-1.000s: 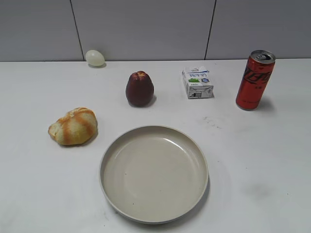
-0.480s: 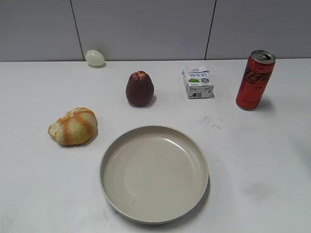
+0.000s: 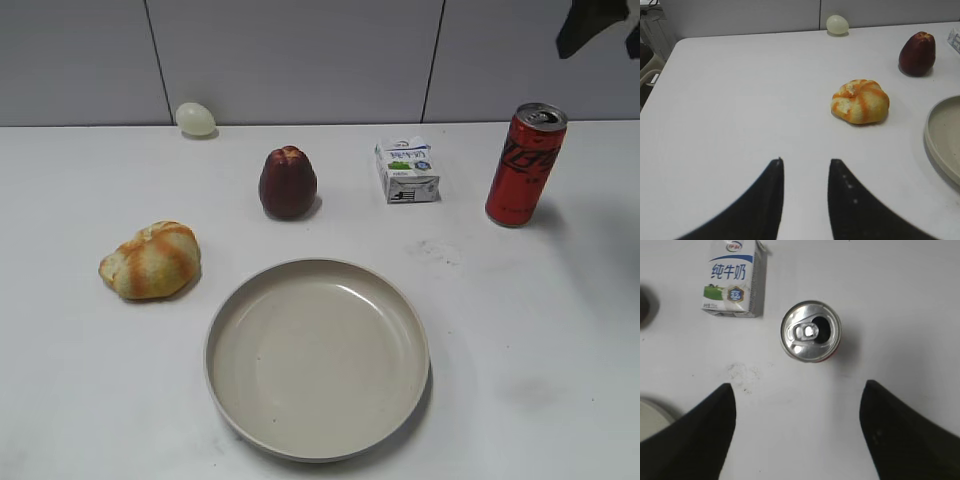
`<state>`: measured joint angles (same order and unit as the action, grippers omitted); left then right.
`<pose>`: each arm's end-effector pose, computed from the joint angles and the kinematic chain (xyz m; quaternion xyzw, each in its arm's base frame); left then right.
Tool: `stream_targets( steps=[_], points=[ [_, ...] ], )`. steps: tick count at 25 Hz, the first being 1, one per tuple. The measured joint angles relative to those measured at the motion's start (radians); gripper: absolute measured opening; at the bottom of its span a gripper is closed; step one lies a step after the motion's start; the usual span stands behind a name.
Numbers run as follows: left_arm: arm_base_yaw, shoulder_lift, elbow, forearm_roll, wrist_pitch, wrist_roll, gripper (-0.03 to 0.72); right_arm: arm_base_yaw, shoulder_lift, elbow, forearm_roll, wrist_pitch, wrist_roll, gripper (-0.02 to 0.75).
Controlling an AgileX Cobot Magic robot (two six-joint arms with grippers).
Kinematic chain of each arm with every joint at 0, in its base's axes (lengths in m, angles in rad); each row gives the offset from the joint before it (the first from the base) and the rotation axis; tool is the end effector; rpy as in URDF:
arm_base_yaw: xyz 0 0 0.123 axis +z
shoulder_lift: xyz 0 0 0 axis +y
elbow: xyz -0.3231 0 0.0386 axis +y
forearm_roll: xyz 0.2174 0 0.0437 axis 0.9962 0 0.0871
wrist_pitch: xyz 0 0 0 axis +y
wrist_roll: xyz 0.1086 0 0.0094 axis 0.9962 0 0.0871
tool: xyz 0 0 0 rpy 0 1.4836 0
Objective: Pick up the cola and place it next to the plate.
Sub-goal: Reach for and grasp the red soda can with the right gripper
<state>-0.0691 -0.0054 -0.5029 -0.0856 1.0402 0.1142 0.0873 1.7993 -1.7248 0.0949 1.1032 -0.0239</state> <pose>-0.0569 -0.0041 0.2571 0.0787 0.8412 -0.0307 0.5341 0.3789 0.0424 0.3601 -0.0432 0.9693 0.0537 0.2360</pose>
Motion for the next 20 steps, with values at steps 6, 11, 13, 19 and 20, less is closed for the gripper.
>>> stream_targets(
  steps=[6,11,13,19,20],
  points=[
    [0.0,0.0,0.0,0.0,0.0,0.0,0.237,0.013,0.13,-0.083,-0.027,-0.017,0.04,0.614],
    [0.0,0.0,0.0,0.0,0.0,0.0,0.237,0.013,0.21,-0.113,-0.032,-0.062,0.055,0.614],
    [0.0,0.0,0.0,0.0,0.0,0.0,0.237,0.013,0.231,-0.116,-0.034,-0.082,0.063,0.614],
    [0.0,0.0,0.0,0.0,0.0,0.0,0.237,0.013,0.286,-0.121,-0.034,-0.095,0.067,0.613],
    [0.0,0.0,0.0,0.0,0.0,0.0,0.237,0.013,0.292,-0.121,-0.035,-0.095,0.068,0.613]
  ],
)
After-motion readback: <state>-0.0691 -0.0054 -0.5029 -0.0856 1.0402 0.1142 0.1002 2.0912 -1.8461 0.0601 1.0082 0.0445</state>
